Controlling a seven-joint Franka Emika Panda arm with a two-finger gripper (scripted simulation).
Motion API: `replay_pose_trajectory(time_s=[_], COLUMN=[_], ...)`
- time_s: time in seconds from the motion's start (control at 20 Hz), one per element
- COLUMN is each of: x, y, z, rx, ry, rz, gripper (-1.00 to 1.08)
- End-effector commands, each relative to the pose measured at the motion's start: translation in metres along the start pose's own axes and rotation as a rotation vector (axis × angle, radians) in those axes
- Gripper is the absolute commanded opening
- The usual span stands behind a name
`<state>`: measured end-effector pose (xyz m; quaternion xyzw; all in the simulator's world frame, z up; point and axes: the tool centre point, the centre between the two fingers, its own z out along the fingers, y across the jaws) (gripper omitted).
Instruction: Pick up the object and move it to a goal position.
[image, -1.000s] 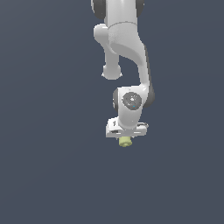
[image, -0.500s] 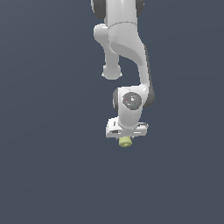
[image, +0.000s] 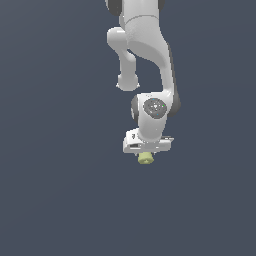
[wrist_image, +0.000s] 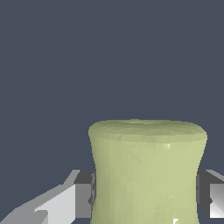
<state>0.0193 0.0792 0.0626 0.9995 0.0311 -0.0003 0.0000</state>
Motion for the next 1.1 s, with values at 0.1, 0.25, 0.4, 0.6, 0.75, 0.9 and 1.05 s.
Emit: replay_pose_trajectory(time_s=[0.1, 0.25, 0.4, 0.6, 0.75, 0.9, 1.05], x=[-0.008, -0.015, -0.022, -0.029, -0.033, -0.034, -0.035], y=[-0.013, -0.024, -0.036, -0.048, -0.054, -0.058, -0.06], z=[-0.027, -0.051, -0.074, -0.099, -0.112, -0.121, -0.123], rx=[0.0, 0.0, 0.0, 0.0, 0.0, 0.0, 0.0], ry=[0.001, 0.001, 0.001, 0.001, 0.001, 0.001, 0.001], rz=[-0.001, -0.001, -0.001, -0.001, -0.001, -0.001, -0.001], gripper=[-1.0, -1.0, -1.0, -1.0, -1.0, -1.0, -1.0])
